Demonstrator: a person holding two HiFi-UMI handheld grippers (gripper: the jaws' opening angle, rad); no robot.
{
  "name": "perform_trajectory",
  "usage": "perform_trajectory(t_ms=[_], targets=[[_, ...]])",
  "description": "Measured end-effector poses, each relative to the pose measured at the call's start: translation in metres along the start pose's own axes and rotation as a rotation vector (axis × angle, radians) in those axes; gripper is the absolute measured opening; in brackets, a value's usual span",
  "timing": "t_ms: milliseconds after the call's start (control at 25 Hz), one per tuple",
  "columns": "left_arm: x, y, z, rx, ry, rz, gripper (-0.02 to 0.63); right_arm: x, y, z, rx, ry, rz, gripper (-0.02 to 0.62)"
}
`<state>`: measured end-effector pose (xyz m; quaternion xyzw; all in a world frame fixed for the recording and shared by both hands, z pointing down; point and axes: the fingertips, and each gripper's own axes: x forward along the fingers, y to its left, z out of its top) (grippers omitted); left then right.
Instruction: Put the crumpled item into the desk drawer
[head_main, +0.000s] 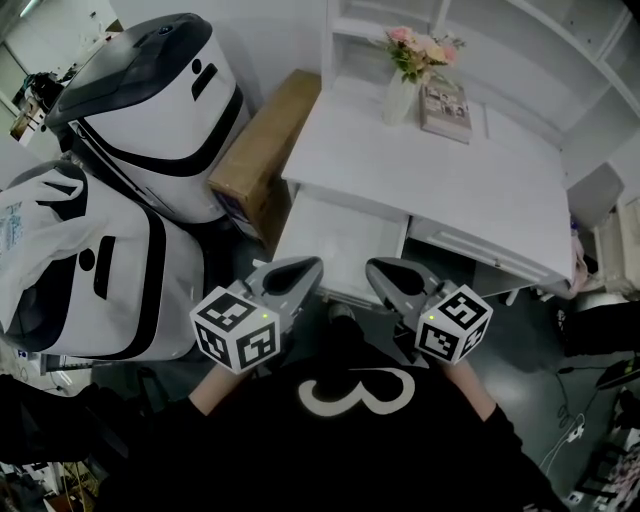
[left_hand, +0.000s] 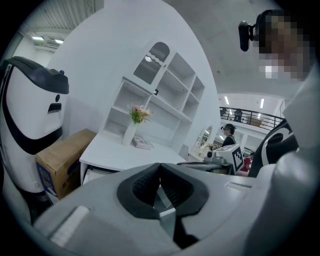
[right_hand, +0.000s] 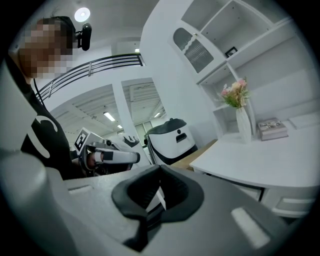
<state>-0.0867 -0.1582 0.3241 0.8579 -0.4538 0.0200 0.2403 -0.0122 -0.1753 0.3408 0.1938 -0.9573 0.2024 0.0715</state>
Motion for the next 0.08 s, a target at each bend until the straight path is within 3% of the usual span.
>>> perform_trajectory(t_ms=[80], targets=[[0.0012,-0.0006,-0.0009,0.000,0.001,-0.002,0.009,-0.0003,-0.0010,-0.0024,0.002,0.000,0.001,0.003]])
